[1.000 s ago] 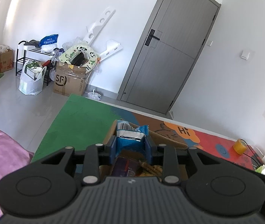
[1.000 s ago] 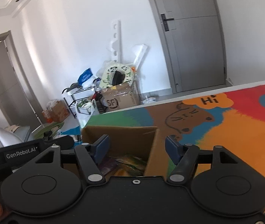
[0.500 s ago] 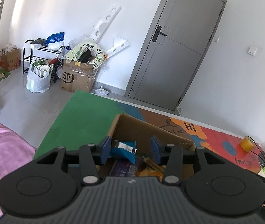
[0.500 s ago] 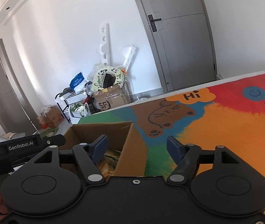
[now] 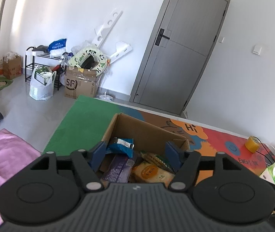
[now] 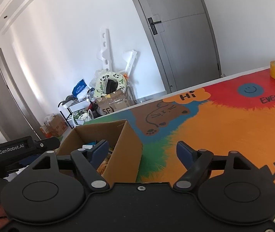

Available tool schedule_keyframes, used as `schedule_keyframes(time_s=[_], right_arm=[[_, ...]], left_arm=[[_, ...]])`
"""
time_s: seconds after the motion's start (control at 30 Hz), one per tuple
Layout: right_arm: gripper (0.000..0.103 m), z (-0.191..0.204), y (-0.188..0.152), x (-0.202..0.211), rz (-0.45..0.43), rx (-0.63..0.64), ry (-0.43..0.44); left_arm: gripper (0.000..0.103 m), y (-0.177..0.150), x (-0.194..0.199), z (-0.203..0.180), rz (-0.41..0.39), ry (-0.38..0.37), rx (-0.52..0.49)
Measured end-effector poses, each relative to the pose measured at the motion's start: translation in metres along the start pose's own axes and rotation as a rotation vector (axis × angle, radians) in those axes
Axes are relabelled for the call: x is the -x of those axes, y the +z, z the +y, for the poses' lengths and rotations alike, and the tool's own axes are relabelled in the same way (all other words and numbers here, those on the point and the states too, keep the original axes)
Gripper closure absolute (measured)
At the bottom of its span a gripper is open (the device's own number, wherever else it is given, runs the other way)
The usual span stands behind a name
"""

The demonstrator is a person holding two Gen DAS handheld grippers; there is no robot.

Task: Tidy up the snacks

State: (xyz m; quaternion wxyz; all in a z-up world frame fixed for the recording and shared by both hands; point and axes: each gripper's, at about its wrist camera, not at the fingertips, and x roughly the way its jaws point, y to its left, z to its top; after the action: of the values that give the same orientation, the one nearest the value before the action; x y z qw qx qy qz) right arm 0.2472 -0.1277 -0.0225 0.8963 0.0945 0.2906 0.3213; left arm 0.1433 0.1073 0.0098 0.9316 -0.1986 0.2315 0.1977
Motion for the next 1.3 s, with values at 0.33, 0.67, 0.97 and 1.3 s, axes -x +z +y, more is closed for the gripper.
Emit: schedule_keyframes(time_s=[0.33,0.67,0.97,1.3], right_arm=[[0.018,-0.012,-0.009,0.028,-0.012,-0.010,0.001],[0.010,-0.023,-0.019,0.059,-0.024,-0.015,-0.028],[0.000,-0.024,-0.025,0.084,-0.045,-0.002,-0.040],[0.000,-0.029,-0.033,0.106,-0.036,-0.014,-0.054]], left_arm=[[0.025,-0.012,0.025,-0.014,0.003,-0.009,-0.029],[0.018,-0.025,0.041,-0.024,0.028,-0.024,-0.057],[0.009,-0.031,0.059,-0.026,0.029,-0.043,-0.085],[0.007,-0.039,0.072,-0.031,0.050,-0.066,-0.132]])
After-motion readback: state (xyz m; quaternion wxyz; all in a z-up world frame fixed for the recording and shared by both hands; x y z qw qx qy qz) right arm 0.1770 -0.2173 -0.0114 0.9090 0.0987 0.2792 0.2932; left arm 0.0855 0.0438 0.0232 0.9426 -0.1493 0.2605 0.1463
